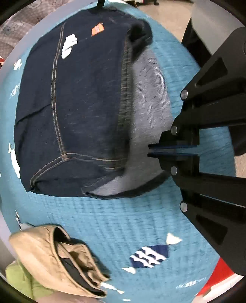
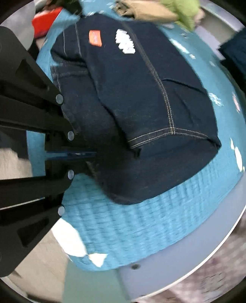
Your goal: Fold large clothes
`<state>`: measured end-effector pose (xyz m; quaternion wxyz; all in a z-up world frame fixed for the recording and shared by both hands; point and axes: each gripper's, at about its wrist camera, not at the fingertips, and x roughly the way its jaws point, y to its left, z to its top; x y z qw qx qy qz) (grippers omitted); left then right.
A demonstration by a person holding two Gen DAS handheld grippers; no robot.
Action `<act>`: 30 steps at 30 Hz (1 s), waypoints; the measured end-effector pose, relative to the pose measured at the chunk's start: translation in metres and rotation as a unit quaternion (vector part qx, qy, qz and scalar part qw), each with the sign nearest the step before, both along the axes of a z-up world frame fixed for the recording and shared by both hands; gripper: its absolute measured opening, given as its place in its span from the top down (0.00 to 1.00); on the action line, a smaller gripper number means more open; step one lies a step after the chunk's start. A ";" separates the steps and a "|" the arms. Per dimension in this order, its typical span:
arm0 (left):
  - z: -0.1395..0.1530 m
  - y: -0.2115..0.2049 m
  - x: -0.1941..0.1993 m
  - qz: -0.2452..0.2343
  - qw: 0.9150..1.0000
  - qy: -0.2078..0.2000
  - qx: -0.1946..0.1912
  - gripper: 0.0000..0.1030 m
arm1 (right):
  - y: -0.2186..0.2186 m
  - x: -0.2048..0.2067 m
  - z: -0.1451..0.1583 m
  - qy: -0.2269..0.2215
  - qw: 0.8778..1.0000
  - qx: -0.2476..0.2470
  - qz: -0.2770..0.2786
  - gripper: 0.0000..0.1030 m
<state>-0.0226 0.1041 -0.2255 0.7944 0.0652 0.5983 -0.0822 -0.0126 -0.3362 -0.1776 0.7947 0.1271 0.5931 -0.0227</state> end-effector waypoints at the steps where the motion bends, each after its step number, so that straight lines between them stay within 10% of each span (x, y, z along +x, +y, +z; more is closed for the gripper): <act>1: 0.005 0.001 -0.003 0.000 1.000 -0.008 -0.002 0.96 | -0.001 -0.002 0.005 -0.008 1.000 0.002 -0.005 0.94; 3: 0.024 0.005 -0.008 -0.003 0.999 -0.028 -0.015 0.93 | 0.000 -0.002 0.015 -0.019 1.000 0.000 -0.010 0.81; 6: 0.048 0.010 -0.005 0.014 0.998 -0.055 -0.038 0.53 | 0.009 0.006 0.025 -0.052 0.998 -0.016 -0.009 0.45; 15: 0.042 -0.004 0.048 0.075 0.994 -0.056 -0.056 0.53 | 0.027 0.056 -0.013 -0.040 0.999 -0.013 -0.032 0.42; 18: 0.011 -0.003 0.056 0.100 0.992 -0.013 -0.077 0.55 | 0.028 0.058 -0.024 -0.040 0.997 -0.022 -0.059 0.45; 24: -0.005 0.002 0.069 0.094 0.992 0.008 -0.081 0.89 | 0.022 0.044 -0.025 -0.054 0.993 -0.052 -0.096 0.80; 30: -0.008 0.000 0.061 0.066 0.996 0.006 -0.065 0.89 | 0.008 0.036 -0.027 -0.055 0.992 -0.033 -0.108 0.86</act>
